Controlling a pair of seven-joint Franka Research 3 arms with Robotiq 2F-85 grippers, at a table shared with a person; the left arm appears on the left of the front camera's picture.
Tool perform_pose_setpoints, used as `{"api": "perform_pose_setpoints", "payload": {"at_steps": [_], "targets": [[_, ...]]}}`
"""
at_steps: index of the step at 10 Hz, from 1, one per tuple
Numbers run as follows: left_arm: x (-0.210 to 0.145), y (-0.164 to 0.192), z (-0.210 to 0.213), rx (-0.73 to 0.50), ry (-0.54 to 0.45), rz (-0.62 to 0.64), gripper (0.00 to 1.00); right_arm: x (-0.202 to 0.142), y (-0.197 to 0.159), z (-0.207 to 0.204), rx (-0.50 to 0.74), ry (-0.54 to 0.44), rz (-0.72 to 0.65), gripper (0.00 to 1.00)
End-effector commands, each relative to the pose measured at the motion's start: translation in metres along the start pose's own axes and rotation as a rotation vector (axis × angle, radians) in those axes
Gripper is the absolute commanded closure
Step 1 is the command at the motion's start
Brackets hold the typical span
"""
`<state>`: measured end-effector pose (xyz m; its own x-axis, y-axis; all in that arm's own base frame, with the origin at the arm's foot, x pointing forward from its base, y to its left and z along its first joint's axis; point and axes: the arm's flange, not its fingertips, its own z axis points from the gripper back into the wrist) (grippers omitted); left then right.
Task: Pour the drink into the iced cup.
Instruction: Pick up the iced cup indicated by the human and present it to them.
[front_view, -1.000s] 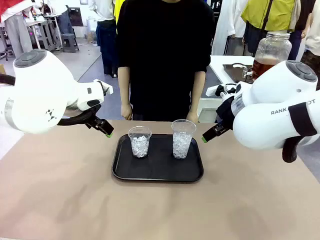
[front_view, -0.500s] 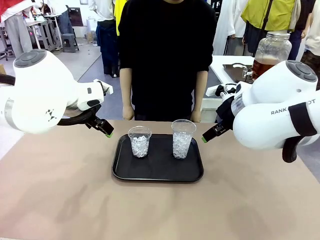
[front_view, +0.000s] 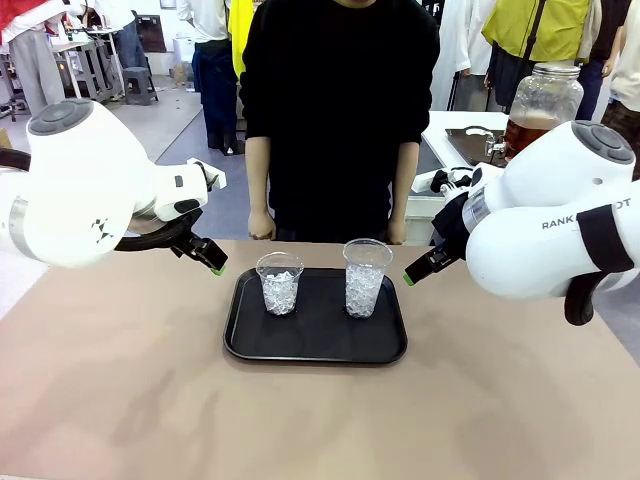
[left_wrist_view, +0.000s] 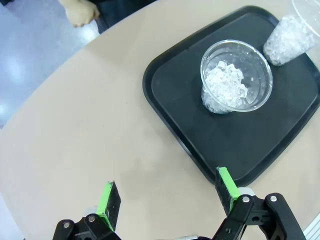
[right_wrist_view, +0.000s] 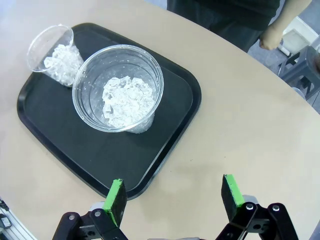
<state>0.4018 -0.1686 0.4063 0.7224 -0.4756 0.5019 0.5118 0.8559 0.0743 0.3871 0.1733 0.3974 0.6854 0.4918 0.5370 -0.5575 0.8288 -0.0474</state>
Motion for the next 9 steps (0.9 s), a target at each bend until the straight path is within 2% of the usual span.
{"api": "perform_pose_setpoints", "payload": {"at_steps": [1, 4, 7, 9], "targets": [[0.0, 0.001, 0.001, 0.001, -0.002, 0.0, 0.0, 0.0, -0.001, 0.002, 0.0, -0.004, -0.002, 0.0], [0.007, 0.001, 0.007, -0.013, -0.003, 0.006, 0.0, 0.008, -0.006, 0.011, 0.015, -0.013, -0.019, 0.0], [0.039, 0.007, 0.05, -0.047, -0.017, -0.01, 0.0, 0.028, -0.028, 0.061, 0.084, -0.058, -0.086, 0.0], [0.055, 0.024, 0.081, -0.13, -0.048, 0.051, 0.0, 0.035, -0.043, 0.093, 0.169, -0.092, -0.118, 0.0]]}}
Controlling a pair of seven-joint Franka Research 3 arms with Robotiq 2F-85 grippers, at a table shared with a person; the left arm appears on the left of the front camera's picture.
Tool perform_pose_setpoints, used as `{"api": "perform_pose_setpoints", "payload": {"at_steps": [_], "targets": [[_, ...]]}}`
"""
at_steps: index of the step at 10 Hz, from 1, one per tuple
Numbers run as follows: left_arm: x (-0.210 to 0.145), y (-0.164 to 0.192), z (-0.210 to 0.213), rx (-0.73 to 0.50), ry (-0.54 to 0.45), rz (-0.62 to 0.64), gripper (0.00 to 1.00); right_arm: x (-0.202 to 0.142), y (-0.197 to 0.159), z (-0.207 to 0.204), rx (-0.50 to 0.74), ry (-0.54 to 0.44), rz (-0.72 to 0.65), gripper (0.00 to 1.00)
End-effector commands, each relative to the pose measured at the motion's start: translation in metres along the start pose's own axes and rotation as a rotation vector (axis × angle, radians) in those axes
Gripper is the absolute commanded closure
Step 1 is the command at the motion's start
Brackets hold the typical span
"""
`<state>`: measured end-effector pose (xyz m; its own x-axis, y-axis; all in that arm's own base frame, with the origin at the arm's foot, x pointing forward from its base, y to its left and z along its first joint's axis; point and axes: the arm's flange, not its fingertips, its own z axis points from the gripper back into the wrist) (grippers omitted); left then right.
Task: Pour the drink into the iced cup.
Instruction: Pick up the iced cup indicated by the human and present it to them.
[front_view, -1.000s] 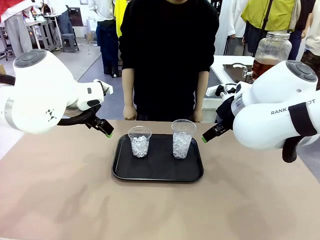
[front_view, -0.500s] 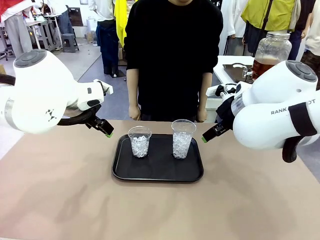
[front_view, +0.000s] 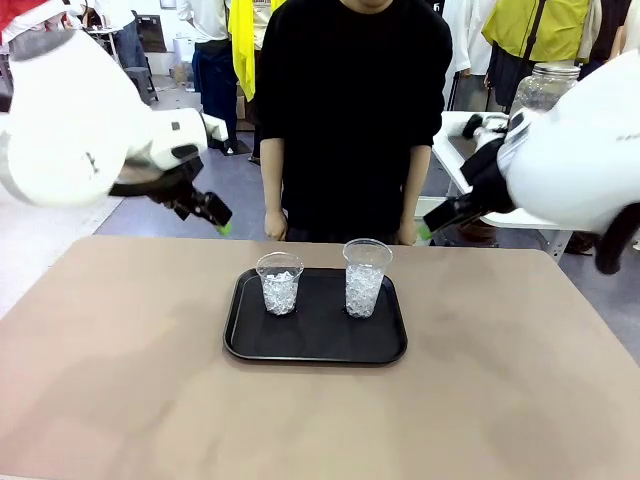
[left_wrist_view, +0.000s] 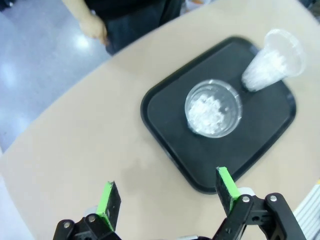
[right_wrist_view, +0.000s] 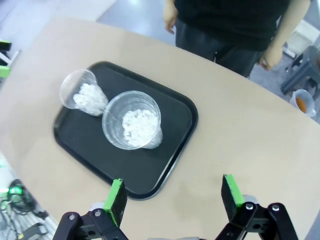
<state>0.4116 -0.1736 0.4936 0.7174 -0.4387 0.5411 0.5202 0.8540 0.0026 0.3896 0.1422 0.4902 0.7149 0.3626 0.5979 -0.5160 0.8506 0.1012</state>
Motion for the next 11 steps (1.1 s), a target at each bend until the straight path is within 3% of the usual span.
{"api": "perform_pose_setpoints", "payload": {"at_steps": [1, 4, 7, 9, 11], "targets": [[0.009, 0.027, 0.026, -0.124, -0.031, 0.08, 0.0, 0.006, -0.02, 0.025, 0.131, -0.023, -0.039, 0.0], [0.014, 0.052, 0.036, -0.318, -0.066, 0.235, 0.0, 0.008, -0.05, 0.041, 0.373, -0.057, -0.218, 0.0], [0.003, 0.075, 0.01, -0.531, -0.068, 0.403, 0.0, 0.005, -0.08, 0.023, 0.537, -0.074, -0.396, 0.0], [-0.002, 0.086, -0.006, -0.617, -0.039, 0.462, 0.0, 0.007, -0.097, 0.003, 0.644, -0.051, -0.465, 0.0], [-0.004, 0.094, -0.016, -0.641, -0.018, 0.49, 0.0, 0.008, -0.1, -0.006, 0.661, -0.04, -0.449, 0.0]]}}
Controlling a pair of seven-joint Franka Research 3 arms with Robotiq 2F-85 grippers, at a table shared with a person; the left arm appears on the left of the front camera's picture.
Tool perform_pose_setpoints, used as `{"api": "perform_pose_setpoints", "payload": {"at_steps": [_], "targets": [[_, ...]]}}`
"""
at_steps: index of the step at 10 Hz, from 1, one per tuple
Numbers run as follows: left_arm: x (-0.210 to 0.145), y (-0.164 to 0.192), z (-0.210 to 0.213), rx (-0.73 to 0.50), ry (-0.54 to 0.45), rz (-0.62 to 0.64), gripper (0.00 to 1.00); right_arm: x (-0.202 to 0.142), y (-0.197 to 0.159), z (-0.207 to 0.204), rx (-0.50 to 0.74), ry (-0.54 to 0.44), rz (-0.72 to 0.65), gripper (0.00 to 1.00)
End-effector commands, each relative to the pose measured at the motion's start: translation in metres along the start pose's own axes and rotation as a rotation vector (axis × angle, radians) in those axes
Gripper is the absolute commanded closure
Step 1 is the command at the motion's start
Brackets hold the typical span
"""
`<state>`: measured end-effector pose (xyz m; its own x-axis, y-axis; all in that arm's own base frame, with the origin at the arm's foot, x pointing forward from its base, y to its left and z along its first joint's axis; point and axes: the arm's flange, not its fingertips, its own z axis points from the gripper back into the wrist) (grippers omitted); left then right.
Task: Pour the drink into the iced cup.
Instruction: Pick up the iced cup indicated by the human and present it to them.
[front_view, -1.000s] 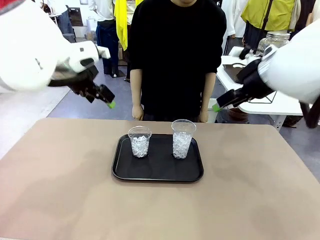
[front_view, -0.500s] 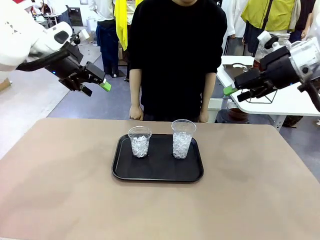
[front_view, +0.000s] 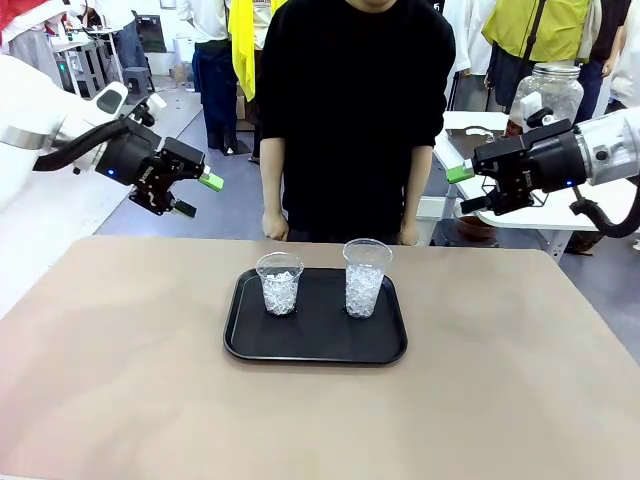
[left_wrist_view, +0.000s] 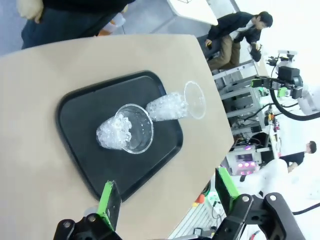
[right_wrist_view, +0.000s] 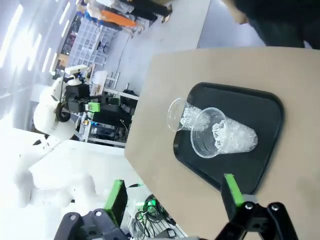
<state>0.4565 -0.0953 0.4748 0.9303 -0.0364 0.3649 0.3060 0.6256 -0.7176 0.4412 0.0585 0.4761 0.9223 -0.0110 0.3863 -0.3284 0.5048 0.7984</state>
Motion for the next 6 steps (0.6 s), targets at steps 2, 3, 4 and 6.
{"api": "perform_pose_setpoints", "payload": {"at_steps": [2, 3, 4, 6], "targets": [[0.0065, -0.0009, -0.0026, 0.023, 0.034, -0.066, 0.0, 0.005, 0.0053, -0.0059, -0.07, 0.016, 0.091, 0.0], [0.0031, 0.0051, -0.001, 0.003, 0.01, 0.008, 0.0, 0.0033, -0.0034, -0.0048, -0.01, 0.019, 0.002, 0.0], [0.0031, 0.0051, -0.001, 0.003, 0.01, 0.008, 0.0, 0.0033, -0.0034, -0.0048, -0.01, 0.019, 0.002, 0.0], [0.0031, 0.0051, -0.001, 0.003, 0.01, 0.008, 0.0, 0.0033, -0.0034, -0.0048, -0.01, 0.019, 0.002, 0.0]]}}
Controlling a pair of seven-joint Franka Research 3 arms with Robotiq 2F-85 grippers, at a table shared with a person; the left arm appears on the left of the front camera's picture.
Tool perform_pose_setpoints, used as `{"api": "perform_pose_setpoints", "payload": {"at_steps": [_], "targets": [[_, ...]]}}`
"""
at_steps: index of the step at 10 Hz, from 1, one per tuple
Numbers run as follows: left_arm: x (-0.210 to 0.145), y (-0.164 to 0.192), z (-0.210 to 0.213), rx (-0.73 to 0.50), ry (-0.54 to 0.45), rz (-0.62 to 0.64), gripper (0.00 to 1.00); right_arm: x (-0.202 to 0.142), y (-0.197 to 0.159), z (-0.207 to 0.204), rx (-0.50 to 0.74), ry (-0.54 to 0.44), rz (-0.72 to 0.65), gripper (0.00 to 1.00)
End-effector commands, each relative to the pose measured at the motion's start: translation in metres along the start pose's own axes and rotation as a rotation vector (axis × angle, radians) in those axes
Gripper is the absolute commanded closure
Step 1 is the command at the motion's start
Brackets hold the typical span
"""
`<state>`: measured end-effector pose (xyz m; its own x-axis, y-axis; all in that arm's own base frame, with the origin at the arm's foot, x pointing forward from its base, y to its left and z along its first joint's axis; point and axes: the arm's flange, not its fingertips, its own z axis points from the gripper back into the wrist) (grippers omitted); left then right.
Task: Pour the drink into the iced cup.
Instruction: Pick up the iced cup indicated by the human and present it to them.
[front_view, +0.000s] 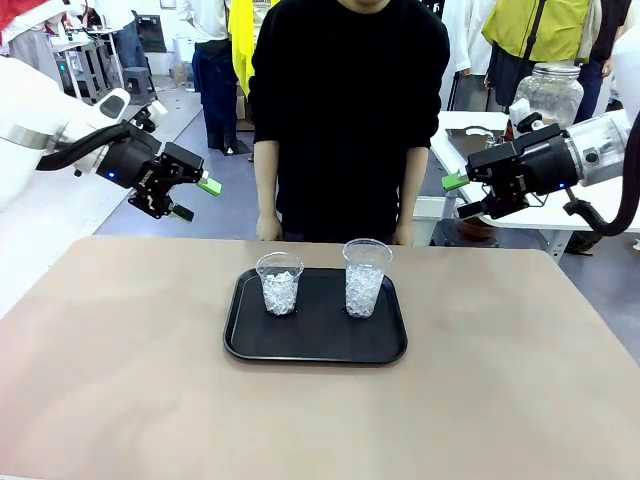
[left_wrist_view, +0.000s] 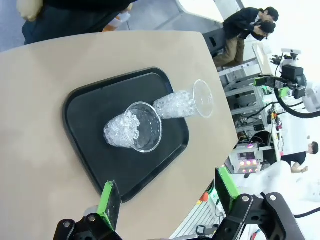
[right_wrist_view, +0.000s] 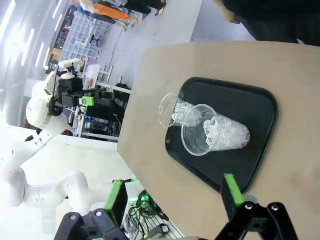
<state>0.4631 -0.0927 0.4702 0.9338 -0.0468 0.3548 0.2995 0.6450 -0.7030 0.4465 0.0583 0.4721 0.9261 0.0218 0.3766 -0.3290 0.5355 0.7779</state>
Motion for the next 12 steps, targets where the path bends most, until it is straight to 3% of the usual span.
{"api": "perform_pose_setpoints", "payload": {"at_steps": [1, 3, 7, 10, 12], "targets": [[0.0, -0.001, -0.001, -0.001, 0.001, -0.001, 0.0, 0.0, 0.001, -0.002, -0.003, -0.001, 0.004, 0.0], [0.002, 0.021, 0.007, -0.153, 0.0, 0.11, 0.0, 0.011, -0.016, 0.003, 0.157, 0.036, -0.144, 0.0], [0.005, 0.048, 0.01, -0.353, 0.094, 0.2, 0.0, 0.009, -0.044, 0.012, 0.348, 0.044, -0.276, 0.0], [0.005, 0.062, 0.007, -0.48, 0.125, 0.261, 0.0, 0.014, -0.066, 0.01, 0.44, 0.052, -0.346, 0.0], [0.014, 0.073, 0.004, -0.491, 0.125, 0.27, 0.0, 0.022, -0.081, 0.008, 0.469, 0.06, -0.368, 0.0]]}}
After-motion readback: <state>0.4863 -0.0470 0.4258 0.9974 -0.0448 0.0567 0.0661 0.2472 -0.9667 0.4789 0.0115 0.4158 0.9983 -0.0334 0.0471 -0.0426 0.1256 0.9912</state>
